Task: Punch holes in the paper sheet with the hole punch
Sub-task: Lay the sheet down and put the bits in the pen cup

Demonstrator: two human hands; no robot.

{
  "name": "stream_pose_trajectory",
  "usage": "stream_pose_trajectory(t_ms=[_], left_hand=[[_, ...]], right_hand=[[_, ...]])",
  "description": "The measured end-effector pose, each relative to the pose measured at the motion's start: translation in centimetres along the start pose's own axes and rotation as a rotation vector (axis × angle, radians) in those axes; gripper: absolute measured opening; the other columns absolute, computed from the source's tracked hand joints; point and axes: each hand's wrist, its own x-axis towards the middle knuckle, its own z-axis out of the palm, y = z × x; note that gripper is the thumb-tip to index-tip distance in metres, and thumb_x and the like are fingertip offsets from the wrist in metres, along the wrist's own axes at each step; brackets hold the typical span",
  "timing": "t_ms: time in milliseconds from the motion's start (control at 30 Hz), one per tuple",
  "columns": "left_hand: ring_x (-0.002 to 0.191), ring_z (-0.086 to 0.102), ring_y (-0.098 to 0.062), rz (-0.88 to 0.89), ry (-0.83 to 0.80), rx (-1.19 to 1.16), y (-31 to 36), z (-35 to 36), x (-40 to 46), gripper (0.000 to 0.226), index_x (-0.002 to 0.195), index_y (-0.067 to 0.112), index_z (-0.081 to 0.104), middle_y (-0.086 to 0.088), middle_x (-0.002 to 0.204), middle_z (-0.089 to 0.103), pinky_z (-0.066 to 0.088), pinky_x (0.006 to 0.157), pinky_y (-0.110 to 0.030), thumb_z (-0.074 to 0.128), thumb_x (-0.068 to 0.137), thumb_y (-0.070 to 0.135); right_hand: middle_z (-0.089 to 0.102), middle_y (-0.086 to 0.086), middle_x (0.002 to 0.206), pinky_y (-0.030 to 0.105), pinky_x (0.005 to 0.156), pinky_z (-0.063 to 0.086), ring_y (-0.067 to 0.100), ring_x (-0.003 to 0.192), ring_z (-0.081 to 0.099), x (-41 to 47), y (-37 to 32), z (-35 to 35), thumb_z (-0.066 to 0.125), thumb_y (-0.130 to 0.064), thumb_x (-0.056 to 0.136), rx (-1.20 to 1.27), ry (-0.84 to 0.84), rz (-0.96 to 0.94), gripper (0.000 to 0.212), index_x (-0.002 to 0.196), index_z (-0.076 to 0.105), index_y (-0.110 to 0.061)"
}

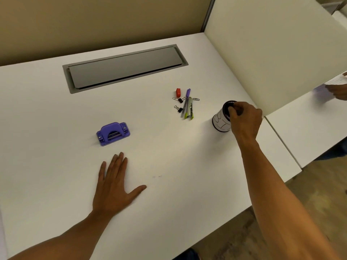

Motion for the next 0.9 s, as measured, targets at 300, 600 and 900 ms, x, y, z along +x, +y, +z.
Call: stream_pose_trajectory(t_ms=[300, 600, 900], left_hand=[[0.154, 0.005, -0.015, -0.007, -0.013, 0.016, 0.0, -0.5, -0.1, 0.108, 0.155, 0.012, 0.021, -0.002, 0.167, 0.008, 0.012, 0.124, -0.049, 0.032, 0.079, 0.086], [0.154, 0.001, -0.015, -0.011, -0.013, 0.024, -0.1, -0.2, -0.1, 0.108, 0.157, 0.013, 0.014, -0.001, 0.167, 0.005, 0.012, 0.125, -0.049, 0.030, 0.079, 0.087], [0.154, -0.001, -0.015, -0.017, -0.010, 0.019, -0.2, 0.0, -0.1, 0.109, 0.157, 0.014, 0.013, -0.001, 0.167, 0.004, 0.010, 0.125, -0.049, 0.030, 0.079, 0.087]], right_hand=[[0.071, -0.015, 0.088, 0.036, 0.082, 0.049, 0.015, 0.092, 0.056, -18.2, -2.6, 5.1, 0.074, -0.029, 0.088, 0.147, -0.554, -0.375, 0.011, 0.096, 0.077, -0.022], [0.075, -0.012, 0.086, 0.036, 0.080, 0.043, 0.017, 0.093, 0.051, -22.4, -1.5, 6.9, 0.067, -0.043, 0.090, -0.067, -0.583, -0.306, 0.017, 0.096, 0.076, -0.030], [0.066, -0.020, 0.083, 0.033, 0.090, 0.036, 0.006, 0.095, 0.036, -22.0, -2.5, 8.1, 0.070, -0.035, 0.090, 0.088, -0.707, -0.301, 0.016, 0.104, 0.074, -0.029]])
